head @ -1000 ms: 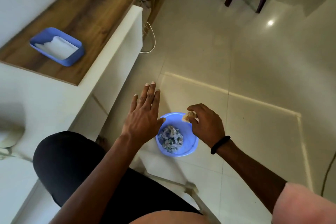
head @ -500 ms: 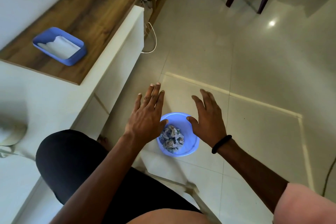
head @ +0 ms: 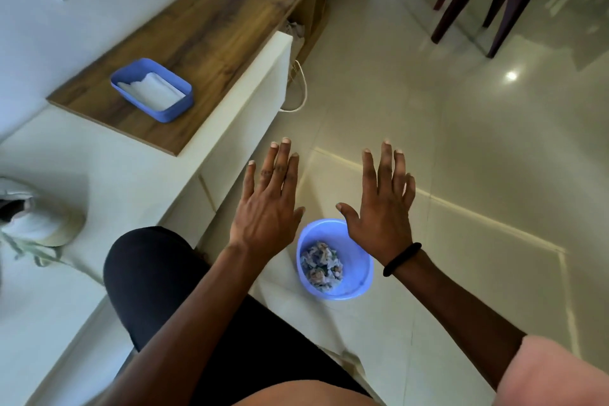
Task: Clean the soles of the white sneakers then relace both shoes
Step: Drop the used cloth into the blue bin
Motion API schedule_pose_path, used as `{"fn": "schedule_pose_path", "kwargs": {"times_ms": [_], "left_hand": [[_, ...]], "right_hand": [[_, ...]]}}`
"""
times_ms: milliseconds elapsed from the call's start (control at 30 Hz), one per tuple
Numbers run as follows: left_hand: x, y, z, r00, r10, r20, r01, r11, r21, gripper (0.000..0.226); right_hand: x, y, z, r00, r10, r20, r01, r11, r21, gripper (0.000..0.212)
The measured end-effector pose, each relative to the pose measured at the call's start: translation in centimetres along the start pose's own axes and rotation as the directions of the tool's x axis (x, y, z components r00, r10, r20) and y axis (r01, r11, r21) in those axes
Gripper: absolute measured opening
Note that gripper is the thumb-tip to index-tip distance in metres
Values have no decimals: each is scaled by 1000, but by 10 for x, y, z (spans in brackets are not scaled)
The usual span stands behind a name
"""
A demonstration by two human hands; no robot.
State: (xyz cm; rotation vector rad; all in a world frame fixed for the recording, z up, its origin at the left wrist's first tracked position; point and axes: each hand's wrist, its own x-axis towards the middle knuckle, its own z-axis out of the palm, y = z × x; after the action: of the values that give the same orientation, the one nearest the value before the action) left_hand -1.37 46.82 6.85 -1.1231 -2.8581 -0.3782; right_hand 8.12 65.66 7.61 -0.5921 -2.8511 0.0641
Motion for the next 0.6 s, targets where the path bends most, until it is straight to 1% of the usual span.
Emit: {"fn": "schedule_pose_path", "kwargs": {"times_ms": [167,300,433,533,600], "left_hand": [[-9,-37,-32,982,-146,-116,149,989,19,101],[-31,-79,-69,940,-255,-227,271,962,41,100],[-70,-123,-110,872,-376,-314,412,910,54,98],[-111,-153,-140,811,-455,-367,514,854,79,97],[-139,-170,-154,781,-482,-397,564,818,115,97]], "right_hand": [[35,-55,-15,990,-133,-42,134,990,40,110],[61,-126,-29,958,-270,-99,278,957,82,115],[71,-203,-43,905,-391,-171,417,895,161,115],[67,-267,-52,846,-484,-223,526,828,197,114],[61,-305,-58,805,-539,-247,588,780,216,115]]}}
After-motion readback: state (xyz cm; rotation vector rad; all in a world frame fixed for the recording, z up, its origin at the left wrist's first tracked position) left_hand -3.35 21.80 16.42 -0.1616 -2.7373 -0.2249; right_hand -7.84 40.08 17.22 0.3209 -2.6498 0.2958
